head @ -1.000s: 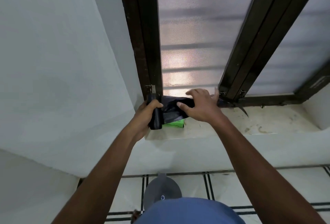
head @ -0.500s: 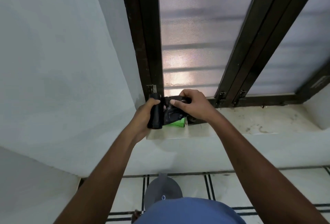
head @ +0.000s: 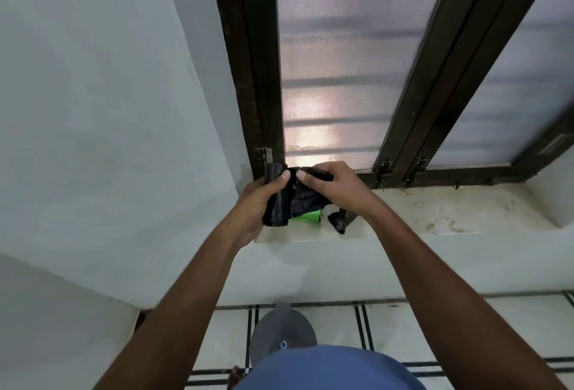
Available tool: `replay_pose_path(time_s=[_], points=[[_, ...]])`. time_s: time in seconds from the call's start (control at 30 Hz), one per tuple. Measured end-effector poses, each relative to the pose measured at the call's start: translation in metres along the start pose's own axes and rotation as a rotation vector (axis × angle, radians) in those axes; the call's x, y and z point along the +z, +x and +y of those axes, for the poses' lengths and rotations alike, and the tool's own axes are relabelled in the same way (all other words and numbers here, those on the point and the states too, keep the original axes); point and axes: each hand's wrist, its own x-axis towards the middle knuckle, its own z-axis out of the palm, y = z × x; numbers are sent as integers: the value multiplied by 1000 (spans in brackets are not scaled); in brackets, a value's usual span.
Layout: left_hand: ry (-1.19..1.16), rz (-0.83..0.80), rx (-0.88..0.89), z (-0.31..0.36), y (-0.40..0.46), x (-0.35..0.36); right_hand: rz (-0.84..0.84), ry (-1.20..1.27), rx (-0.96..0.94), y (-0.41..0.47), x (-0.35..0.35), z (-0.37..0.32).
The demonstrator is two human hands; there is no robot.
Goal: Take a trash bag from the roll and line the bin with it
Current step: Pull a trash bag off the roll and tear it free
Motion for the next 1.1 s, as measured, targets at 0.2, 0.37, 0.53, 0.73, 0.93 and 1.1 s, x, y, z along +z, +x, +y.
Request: replay_pose_path(time_s=[0.2, 0.37, 0.53, 0.73, 0.93, 1.1], points=[[18, -45, -37, 1, 1, 0, 36, 129, -39, -2, 9, 2], [-7, -40, -8, -3, 0, -4, 60, 147, -60, 1, 18, 8], [-62, -30, 49, -7, 0, -6, 134, 84, -84, 8, 30, 6], [-98, -80, 159, 2, -7, -7, 339, -50, 110, 22, 21, 45], [-220, 74, 148, 7, 6, -3, 46, 216, 185, 17, 25, 4], [-274, 113, 140, 5, 6, -2, -224, 139, 125, 3, 16, 6]])
